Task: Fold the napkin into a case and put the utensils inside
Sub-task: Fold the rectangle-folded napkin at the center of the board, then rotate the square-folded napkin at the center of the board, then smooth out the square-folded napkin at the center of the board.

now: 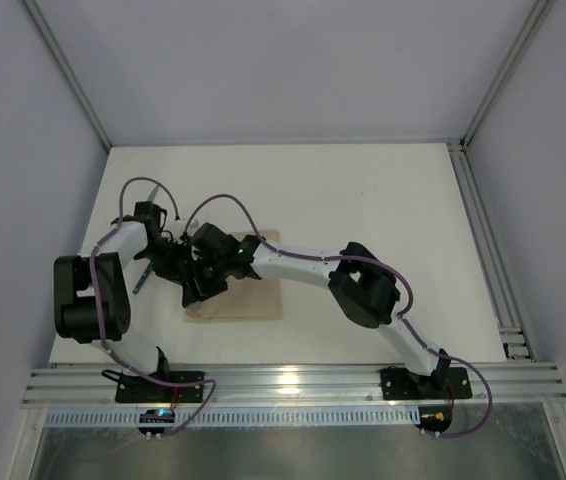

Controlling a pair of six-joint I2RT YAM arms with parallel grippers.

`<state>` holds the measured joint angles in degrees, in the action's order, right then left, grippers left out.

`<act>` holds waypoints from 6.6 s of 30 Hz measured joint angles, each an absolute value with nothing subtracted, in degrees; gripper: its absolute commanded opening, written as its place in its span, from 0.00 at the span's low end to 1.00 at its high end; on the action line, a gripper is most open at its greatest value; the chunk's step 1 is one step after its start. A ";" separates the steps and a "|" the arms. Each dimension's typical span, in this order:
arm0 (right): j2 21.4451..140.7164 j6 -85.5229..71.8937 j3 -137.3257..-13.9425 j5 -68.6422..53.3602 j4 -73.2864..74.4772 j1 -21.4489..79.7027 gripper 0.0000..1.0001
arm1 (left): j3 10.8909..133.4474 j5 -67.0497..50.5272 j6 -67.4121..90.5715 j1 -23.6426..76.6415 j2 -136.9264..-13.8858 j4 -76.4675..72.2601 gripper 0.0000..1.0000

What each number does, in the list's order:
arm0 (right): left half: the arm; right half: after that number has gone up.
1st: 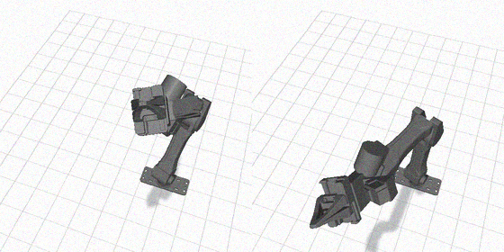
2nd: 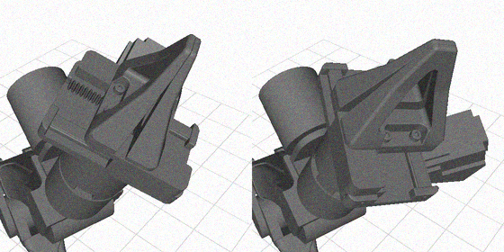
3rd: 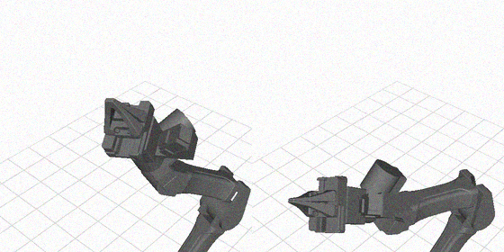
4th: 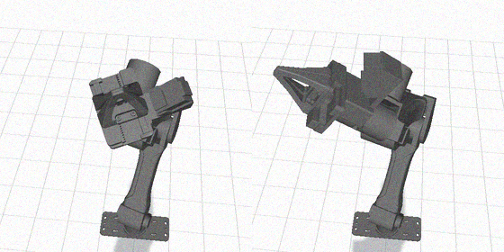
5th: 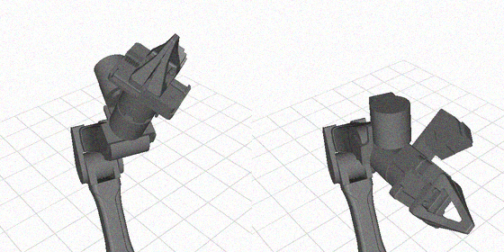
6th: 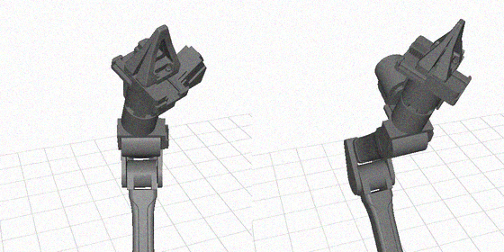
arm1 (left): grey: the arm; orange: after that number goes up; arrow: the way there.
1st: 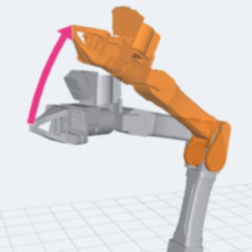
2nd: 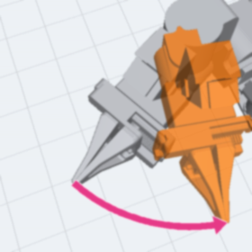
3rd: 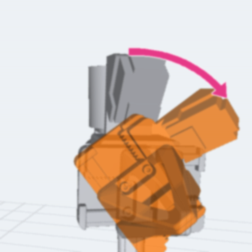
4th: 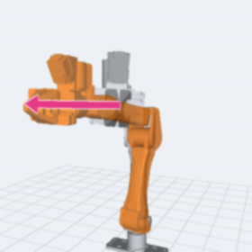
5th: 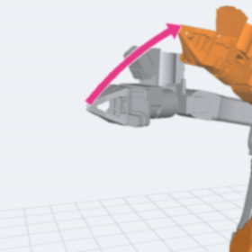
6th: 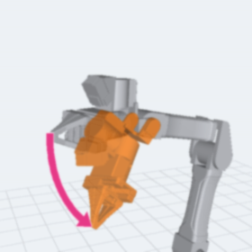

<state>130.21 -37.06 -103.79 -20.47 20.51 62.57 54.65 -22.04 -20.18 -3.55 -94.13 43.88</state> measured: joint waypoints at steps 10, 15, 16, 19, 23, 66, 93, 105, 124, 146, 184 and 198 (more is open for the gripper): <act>107.70 -30.26 -86.46 -17.56 22.26 52.58 0.57 | 56.45 -20.56 -21.45 -4.60 -87.68 47.40 0.38; 103.13 -28.49 -81.14 -17.89 19.33 38.02 0.57 | 57.54 -20.86 -21.71 -4.62 -85.32 50.54 0.39; 104.20 -28.01 -81.01 -18.24 19.25 35.59 0.57 | 57.67 -21.12 -21.91 -4.62 -84.73 51.42 0.39; 108.75 -26.89 -81.01 -19.99 17.37 32.14 0.57 | 57.71 -22.24 -23.14 -4.60 -83.37 53.87 0.44; 115.74 -26.33 -81.14 -22.94 15.20 30.30 0.57 | 56.36 -22.81 -24.99 -3.27 -81.01 55.88 0.49; 72.69 -40.73 -22.50 -17.78 -3.05 25.87 0.51 | 56.45 -21.69 -28.93 11.51 -83.83 51.79 0.51; 130.39 -7.49 -103.24 -21.34 28.01 31.62 0.46 | 55.44 -19.84 -24.99 14.87 -90.39 42.65 0.20; 132.66 -4.67 -104.90 -22.48 28.34 33.67 0.37 | 54.78 -18.72 -25.93 14.87 -90.37 42.70 0.00; 134.32 -4.91 -106.87 -22.65 27.49 34.50 0.32 | 54.39 -17.47 -25.96 14.87 -90.11 42.63 0.00; 131.04 -11.79 -99.04 -22.22 20.88 33.98 0.04 | 51.09 -15.35 -27.49 14.87 -87.83 43.38 0.00; 124.11 -8.25 -91.96 -20.27 22.46 33.65 0.47 | 52.03 -18.09 -27.00 14.15 -87.42 45.50 0.22; 124.60 -9.72 -90.78 -20.25 21.37 33.63 0.04 | 51.33 -15.07 -25.93 14.17 -89.19 42.44 0.00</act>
